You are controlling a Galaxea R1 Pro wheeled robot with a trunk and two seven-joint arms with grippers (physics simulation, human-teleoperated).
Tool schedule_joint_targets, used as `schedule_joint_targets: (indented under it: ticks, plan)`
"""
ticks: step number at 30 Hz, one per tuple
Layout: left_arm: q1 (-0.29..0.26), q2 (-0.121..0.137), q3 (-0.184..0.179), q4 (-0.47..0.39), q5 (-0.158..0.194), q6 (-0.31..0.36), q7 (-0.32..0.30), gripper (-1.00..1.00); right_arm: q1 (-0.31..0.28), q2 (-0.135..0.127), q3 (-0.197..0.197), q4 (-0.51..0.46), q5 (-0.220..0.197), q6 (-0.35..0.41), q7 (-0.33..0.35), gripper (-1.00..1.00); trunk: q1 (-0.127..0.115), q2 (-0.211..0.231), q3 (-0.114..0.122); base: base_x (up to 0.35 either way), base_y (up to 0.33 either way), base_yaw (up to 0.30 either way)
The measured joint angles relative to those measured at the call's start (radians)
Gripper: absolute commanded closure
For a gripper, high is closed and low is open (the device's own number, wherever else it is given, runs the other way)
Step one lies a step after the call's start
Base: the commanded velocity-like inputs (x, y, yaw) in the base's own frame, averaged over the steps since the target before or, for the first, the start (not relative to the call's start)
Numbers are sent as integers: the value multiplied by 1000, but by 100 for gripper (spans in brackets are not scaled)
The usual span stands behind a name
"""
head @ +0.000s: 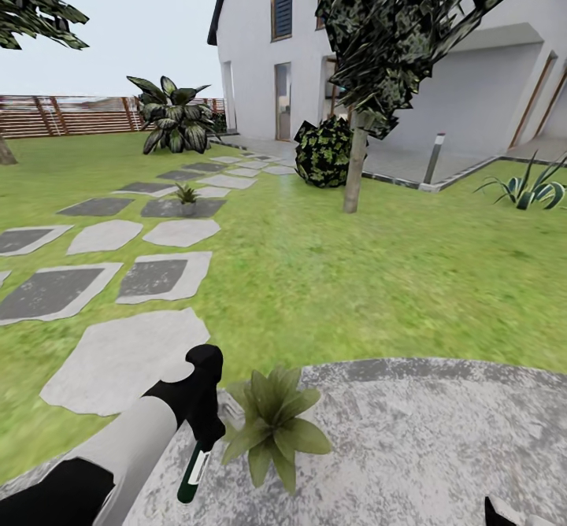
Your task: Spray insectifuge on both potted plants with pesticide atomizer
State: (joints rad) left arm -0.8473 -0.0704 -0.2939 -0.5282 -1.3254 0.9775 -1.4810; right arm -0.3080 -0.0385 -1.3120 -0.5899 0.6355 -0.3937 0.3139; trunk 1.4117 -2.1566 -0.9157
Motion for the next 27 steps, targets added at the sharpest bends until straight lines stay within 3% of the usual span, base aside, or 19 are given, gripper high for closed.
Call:
schedule_joint_targets:
  ticks: [17,27]
  plan:
    - [10,8,-2,3,0,0,-1,100,0,2,2,1,-1,0,0,-100,1,0,-11,28,0,6]
    - [10,6,-5,3,0,0,0,100,0,1,2,1,-1,0,0,-100,39,-70,-58,0,0,0]
